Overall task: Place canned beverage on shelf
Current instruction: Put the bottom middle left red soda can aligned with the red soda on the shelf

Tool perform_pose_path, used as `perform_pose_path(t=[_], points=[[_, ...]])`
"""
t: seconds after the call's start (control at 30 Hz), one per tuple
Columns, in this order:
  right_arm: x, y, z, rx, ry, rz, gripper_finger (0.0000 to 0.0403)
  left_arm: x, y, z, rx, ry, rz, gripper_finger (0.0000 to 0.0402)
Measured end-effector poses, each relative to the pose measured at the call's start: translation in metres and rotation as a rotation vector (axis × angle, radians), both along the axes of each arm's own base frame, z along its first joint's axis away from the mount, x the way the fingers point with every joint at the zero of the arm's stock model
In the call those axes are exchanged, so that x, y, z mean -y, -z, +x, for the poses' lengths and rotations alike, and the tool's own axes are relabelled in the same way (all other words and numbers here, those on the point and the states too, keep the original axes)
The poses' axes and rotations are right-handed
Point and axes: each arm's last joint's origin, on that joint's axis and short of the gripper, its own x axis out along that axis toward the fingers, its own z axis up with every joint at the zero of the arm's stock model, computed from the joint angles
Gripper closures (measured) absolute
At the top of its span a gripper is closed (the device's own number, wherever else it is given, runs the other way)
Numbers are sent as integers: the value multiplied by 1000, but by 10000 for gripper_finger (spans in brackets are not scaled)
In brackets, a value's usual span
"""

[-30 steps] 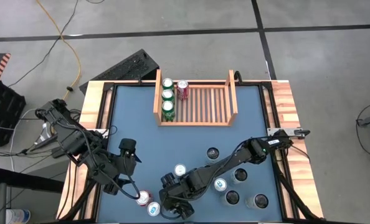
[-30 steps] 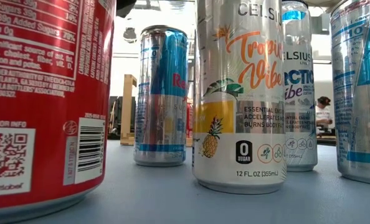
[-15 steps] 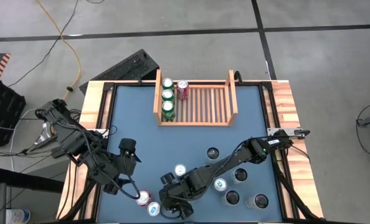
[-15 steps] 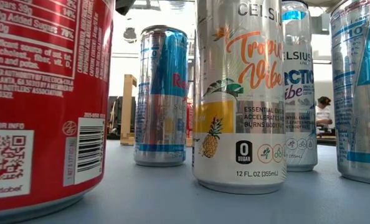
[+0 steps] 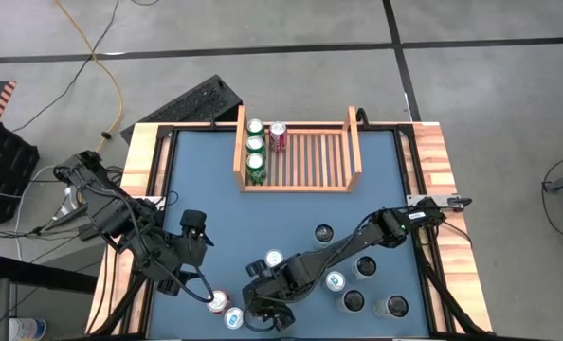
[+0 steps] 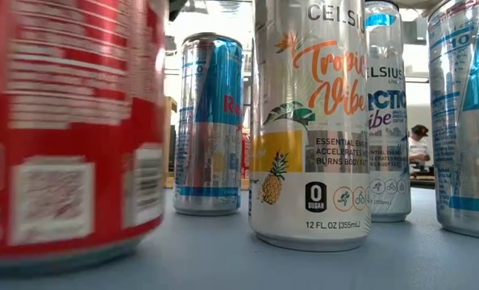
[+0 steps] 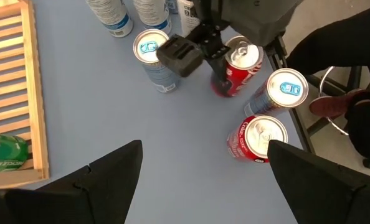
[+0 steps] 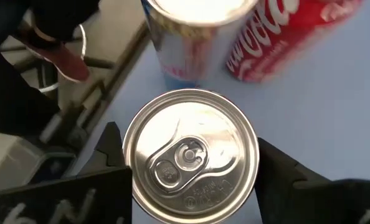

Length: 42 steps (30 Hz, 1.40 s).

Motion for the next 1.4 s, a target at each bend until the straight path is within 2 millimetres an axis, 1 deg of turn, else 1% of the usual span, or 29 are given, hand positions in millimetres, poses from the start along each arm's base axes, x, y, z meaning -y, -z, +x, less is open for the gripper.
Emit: perform_pose_path(t=[0.1, 0.27, 0.4, 0.47, 0.57, 0.67, 0.77, 0.87, 1.03, 1.17, 1.27, 1.4], points=[[5, -16, -4, 31, 18, -19, 226, 0, 0, 0, 0, 0, 0, 67], [19, -61, -15, 128, 39, -13, 226, 0, 1, 0, -7, -1, 6, 67], [33, -89, -25, 192, 41, -65, 226, -1, 1, -1, -11, -1, 9, 67], [44, -107, -31, 231, 50, -95, 226, -1, 1, -1, -14, -1, 11, 67], [66, -134, -43, 279, 98, -145, 226, -1, 1, -1, -14, -1, 11, 67], [89, -150, -50, 290, 133, -175, 226, -1, 1, -1, -19, -1, 16, 67], [115, -156, -54, 252, 146, -225, 225, -2, 2, -2, -24, -4, 28, 67], [143, -155, -58, 177, 151, -293, 225, -3, 2, -2, -13, -2, 49, 67], [181, -138, -58, 18, 106, -442, 225, -3, 2, -1, 14, 40, 117, 67], [208, -130, -56, -32, 17, -514, 225, -5, 1, -1, 46, 37, 186, 67], [227, -127, -58, -82, -36, -536, 225, -6, 1, -1, 54, 22, 211, 67], [250, -126, -60, -97, -85, -502, 225, -7, 2, -2, 42, 4, 206, 67]])
